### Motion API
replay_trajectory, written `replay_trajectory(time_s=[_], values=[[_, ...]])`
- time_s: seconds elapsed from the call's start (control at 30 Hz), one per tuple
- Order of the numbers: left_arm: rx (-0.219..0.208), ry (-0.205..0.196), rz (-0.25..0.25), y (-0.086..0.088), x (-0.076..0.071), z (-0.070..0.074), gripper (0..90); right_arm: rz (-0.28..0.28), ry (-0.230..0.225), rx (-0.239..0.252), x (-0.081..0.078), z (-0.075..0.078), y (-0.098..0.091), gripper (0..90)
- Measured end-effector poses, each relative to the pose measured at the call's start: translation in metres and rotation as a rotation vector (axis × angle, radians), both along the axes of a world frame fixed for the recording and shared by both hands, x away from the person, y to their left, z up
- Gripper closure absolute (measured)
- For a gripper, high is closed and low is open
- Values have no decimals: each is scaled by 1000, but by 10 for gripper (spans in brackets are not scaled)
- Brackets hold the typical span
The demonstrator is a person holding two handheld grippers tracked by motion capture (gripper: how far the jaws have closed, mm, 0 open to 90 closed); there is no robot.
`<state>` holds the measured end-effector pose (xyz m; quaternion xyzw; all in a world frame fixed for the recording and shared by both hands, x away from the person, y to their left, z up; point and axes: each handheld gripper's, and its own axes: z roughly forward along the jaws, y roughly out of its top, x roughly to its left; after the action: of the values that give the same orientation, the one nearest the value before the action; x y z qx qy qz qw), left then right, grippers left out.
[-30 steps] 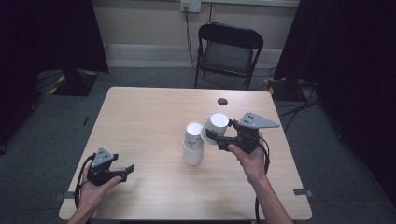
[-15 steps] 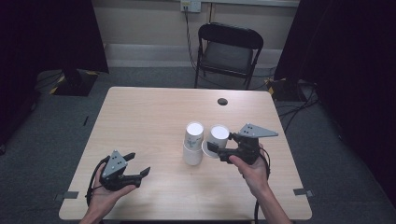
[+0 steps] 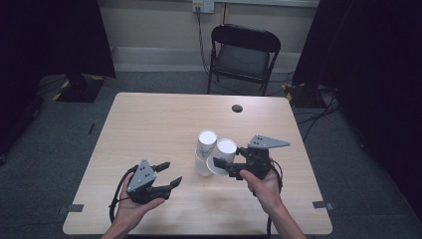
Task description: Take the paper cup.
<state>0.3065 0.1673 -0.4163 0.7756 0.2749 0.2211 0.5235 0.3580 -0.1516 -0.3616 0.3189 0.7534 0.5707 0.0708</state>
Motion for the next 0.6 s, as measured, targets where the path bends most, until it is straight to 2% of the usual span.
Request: replay_trajectory(time_s=[0.23,0.33,0.4,0.6], values=[[28,-34,-59,-26,-1,0,428,17,72,44,-2,-9,1,311],[26,-36,-60,-32,-3,0,424,47,104,68,-2,-13,3,311],[28,-52,-59,-35,-3,-1,422,57,117,68,-2,-14,4,311],[30,-91,-100,-43,-5,-3,457,82,158,82,-4,-20,7,311]])
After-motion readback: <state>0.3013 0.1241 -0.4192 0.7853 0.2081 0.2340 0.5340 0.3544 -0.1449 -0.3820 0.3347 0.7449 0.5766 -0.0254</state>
